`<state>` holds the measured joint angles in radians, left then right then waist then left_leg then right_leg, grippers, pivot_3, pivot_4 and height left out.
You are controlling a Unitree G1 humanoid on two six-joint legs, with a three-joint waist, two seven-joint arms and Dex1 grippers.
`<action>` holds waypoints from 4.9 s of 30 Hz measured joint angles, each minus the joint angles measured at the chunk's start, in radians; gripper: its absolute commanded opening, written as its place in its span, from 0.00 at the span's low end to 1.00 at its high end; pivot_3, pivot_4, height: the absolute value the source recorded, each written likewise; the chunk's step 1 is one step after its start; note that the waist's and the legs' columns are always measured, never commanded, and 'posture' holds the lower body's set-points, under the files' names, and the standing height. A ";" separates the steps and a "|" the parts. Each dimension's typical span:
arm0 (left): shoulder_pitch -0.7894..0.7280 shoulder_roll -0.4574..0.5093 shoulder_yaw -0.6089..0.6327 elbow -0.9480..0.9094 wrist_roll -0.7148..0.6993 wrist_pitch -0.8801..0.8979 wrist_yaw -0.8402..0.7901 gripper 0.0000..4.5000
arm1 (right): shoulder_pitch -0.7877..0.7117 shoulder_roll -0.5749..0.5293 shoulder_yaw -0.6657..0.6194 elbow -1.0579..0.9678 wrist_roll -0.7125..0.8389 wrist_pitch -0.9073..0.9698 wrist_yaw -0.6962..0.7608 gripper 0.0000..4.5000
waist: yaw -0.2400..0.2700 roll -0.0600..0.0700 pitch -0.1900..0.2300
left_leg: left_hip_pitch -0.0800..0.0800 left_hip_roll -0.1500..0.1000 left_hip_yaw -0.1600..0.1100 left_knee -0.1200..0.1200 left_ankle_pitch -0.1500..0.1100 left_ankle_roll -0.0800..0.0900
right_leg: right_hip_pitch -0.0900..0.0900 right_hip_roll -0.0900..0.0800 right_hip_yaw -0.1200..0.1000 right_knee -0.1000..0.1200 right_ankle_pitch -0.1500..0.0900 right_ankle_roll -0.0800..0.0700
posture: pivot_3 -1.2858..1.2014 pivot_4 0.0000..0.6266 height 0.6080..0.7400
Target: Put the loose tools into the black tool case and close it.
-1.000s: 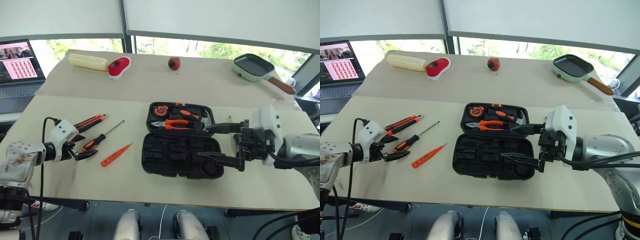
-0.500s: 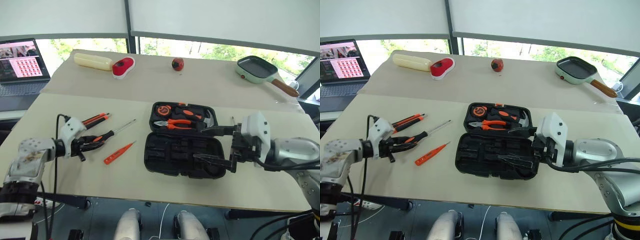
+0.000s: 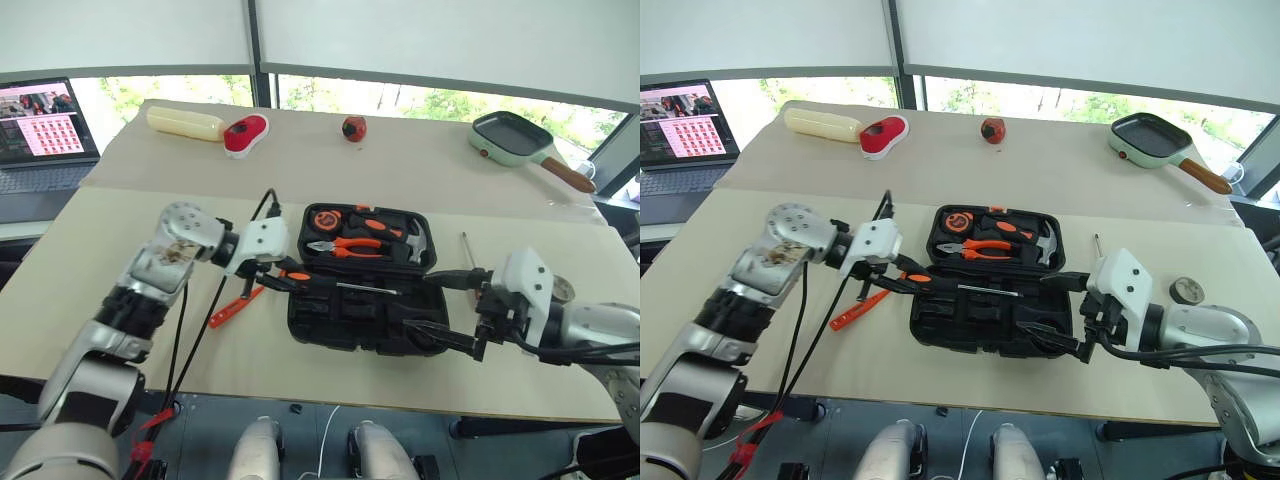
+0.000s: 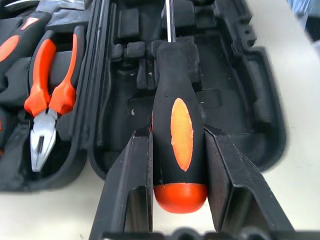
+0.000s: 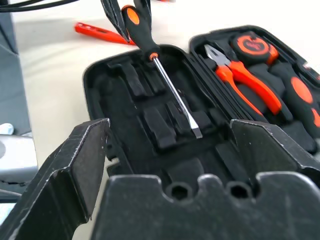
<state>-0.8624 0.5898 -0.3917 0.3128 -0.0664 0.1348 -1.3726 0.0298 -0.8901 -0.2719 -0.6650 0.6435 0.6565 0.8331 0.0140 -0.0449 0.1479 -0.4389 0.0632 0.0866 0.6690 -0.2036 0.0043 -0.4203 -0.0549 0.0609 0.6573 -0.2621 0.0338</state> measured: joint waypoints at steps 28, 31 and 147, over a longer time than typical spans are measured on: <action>-0.041 -0.174 -0.023 0.155 0.116 0.064 0.092 0.71 | 0.065 0.025 -0.060 -0.055 0.040 0.001 -0.062 1.00 | -0.004 0.000 0.000 | -0.002 -0.001 -0.002 0.003 0.000 0.000 | -0.001 0.000 0.000 0.002 0.000 0.001 | 0.52 0.24 1.00; -0.058 -0.174 0.001 0.126 0.092 0.094 0.075 0.78 | 0.069 0.033 -0.060 -0.059 0.040 0.001 -0.063 1.00 | -0.003 0.000 0.000 | -0.002 -0.001 -0.002 0.005 0.000 0.001 | -0.001 0.000 0.000 0.003 0.000 0.001 | 0.52 0.24 1.00; 0.246 0.244 0.272 -0.454 -0.442 0.490 0.007 1.00 | -0.493 0.063 0.437 0.779 -0.460 -0.510 0.394 0.92 | -0.021 0.010 0.000 | -0.002 -0.002 -0.001 0.007 0.001 0.003 | -0.002 0.000 0.004 0.006 -0.001 0.003 | 0.52 0.24 1.00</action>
<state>-0.6161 0.8335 -0.1199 -0.1414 -0.5087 0.6249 -1.3654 -0.4636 -0.8273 0.1647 0.1142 0.1838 0.1464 1.2269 -0.0074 -0.0351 0.1474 -0.4409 0.0615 0.0855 0.6761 -0.2025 0.0075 -0.4218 -0.0544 0.0653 0.6637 -0.2634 0.0365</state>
